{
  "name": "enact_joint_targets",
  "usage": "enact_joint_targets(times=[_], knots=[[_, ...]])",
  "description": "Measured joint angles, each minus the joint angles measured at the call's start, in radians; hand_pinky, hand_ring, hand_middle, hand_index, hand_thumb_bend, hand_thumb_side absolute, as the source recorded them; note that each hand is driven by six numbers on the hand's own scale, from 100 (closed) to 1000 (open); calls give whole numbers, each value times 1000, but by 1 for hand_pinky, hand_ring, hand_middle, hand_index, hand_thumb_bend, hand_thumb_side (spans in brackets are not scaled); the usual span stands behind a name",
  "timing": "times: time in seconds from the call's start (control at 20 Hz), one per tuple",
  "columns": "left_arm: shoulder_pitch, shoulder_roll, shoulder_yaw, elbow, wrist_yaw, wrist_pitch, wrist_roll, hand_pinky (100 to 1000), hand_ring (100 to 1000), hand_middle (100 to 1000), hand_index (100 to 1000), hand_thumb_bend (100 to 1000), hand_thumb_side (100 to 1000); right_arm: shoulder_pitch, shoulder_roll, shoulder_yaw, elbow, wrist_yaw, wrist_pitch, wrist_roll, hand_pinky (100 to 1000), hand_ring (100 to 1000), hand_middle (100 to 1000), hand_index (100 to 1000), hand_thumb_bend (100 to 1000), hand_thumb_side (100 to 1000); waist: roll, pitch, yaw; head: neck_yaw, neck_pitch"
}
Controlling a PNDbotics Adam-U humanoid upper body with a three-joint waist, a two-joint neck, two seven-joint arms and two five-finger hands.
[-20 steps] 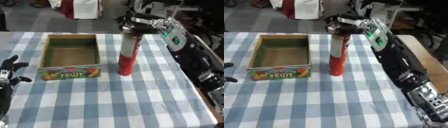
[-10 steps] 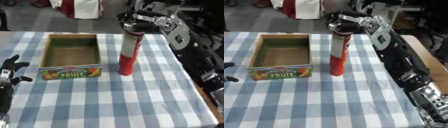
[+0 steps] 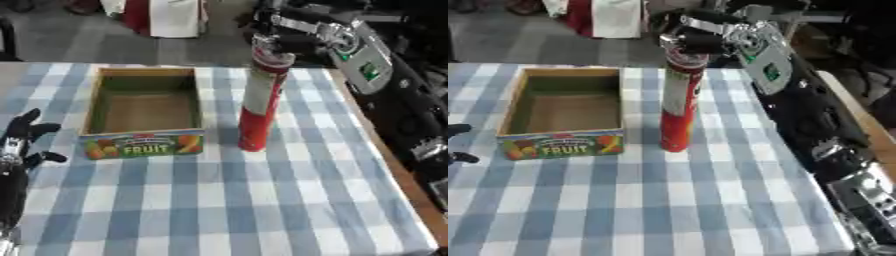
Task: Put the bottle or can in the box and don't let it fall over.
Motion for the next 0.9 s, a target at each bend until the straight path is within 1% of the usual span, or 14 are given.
enact_joint_targets(times=[0.4, 0.9], knots=[[-1, 0, 0, 0, 0, 0, 0, 547, 926, 702, 955, 352, 988, 9, -7, 11, -7, 15, 3, 13, 910, 936, 934, 1000, 100, 1000, 0, 0, -1, 2, 0], [-1, 0, 0, 0, 0, 0, 0, 548, 925, 701, 955, 351, 989, 18, 0, 13, 16, 85, 0, 19, 929, 941, 931, 1000, 100, 1000, 0, 0, 0, -7, 3]])
